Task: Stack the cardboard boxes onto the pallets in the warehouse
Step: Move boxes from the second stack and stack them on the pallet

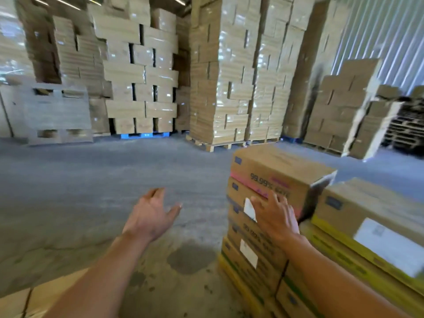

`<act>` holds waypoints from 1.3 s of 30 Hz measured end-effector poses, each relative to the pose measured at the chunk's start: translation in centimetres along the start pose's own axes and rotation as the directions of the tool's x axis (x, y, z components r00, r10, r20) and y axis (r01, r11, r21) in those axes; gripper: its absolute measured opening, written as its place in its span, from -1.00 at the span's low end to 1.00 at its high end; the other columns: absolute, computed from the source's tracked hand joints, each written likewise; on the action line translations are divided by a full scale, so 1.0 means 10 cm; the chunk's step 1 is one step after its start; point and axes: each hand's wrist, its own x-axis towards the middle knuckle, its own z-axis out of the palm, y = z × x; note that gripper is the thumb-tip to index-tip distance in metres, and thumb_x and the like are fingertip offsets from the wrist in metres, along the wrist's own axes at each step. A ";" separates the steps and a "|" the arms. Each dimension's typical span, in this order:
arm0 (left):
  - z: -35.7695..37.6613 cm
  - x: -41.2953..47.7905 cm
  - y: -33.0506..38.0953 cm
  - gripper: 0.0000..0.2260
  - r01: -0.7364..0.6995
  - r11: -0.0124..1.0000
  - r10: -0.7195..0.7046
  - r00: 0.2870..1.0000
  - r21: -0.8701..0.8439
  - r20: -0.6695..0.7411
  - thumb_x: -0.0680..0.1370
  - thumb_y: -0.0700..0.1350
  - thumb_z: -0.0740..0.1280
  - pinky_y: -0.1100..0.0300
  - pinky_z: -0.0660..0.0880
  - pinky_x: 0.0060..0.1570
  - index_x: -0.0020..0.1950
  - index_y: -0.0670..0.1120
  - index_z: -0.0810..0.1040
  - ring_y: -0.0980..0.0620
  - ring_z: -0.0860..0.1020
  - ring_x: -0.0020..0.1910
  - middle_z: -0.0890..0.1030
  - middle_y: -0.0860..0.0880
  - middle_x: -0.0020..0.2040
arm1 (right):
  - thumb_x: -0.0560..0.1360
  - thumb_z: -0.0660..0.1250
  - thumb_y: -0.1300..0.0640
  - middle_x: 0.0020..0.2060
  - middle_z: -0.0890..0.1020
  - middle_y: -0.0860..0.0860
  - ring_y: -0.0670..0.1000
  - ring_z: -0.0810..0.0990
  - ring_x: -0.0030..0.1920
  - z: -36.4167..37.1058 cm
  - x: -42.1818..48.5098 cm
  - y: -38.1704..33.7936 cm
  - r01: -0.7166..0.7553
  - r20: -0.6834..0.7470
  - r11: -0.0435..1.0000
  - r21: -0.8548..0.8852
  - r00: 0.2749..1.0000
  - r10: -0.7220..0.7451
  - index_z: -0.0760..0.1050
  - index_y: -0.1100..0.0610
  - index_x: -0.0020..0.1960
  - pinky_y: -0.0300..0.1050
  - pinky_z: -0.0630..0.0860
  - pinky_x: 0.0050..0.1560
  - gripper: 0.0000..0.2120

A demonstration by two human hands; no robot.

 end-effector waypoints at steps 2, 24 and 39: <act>0.01 0.02 0.34 -0.33 -0.064 0.997 0.064 0.998 -0.042 0.014 0.54 0.26 0.26 -0.01 0.37 0.33 0.44 -0.23 0.42 -0.27 0.46 0.36 0.48 -0.25 0.39 | 0.60 0.10 -0.26 0.34 0.47 0.25 0.32 0.45 0.30 -0.33 -0.03 0.20 -0.062 -0.046 0.998 0.033 0.997 0.064 0.35 0.06 0.45 0.18 0.42 0.32 -0.44; 1.23 1.87 2.04 -0.45 -0.191 0.970 0.213 0.966 -0.153 0.147 0.58 0.15 0.33 -0.01 0.38 0.26 0.43 -0.18 0.39 -0.23 0.43 0.35 0.43 -0.21 0.41 | 0.60 0.12 -0.26 0.25 0.50 0.18 0.23 0.52 0.19 -0.66 1.82 1.37 -0.279 -0.110 0.955 0.102 0.951 0.289 0.36 0.11 0.35 0.07 0.50 0.07 -0.47; 2.23 4.26 1.55 -0.40 -0.409 0.887 0.455 0.851 -0.213 0.261 0.56 0.21 0.30 -0.03 0.41 0.26 0.49 -0.12 0.39 -0.19 0.46 0.32 0.49 -0.19 0.35 | 0.63 0.12 -0.26 0.40 0.38 0.31 0.35 0.42 0.34 0.26 2.95 1.22 -0.597 -0.313 0.790 0.139 0.730 0.607 0.24 0.20 0.52 0.17 0.40 0.27 -0.33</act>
